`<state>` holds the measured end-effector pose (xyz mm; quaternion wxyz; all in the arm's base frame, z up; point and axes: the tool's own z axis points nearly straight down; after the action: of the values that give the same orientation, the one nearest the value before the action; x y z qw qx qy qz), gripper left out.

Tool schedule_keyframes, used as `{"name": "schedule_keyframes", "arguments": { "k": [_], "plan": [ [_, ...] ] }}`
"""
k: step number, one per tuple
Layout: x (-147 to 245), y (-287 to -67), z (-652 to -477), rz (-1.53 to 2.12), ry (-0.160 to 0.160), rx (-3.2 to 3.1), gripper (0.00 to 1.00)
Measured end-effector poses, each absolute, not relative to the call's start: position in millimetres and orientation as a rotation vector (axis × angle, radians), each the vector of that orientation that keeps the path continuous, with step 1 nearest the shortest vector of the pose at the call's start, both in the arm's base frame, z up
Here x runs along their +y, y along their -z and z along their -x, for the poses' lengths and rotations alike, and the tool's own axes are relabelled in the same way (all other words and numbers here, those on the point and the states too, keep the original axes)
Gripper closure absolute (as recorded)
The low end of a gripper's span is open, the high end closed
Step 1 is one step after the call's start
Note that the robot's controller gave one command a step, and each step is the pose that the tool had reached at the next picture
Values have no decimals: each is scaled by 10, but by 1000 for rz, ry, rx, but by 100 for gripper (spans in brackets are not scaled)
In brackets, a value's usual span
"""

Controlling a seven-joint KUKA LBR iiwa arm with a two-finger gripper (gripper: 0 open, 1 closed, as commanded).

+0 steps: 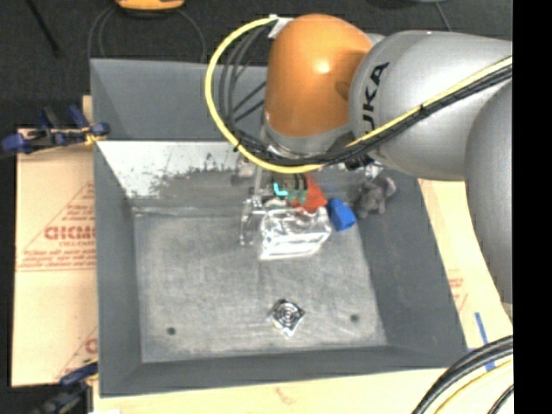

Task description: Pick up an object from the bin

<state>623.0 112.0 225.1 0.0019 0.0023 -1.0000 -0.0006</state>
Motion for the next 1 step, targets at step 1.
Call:
{"name": "schedule_keyframes", "arguments": {
  "k": [1],
  "plan": [
    [1313, -848, -6552, -124, 0, -3146, 0]
  ]
}}
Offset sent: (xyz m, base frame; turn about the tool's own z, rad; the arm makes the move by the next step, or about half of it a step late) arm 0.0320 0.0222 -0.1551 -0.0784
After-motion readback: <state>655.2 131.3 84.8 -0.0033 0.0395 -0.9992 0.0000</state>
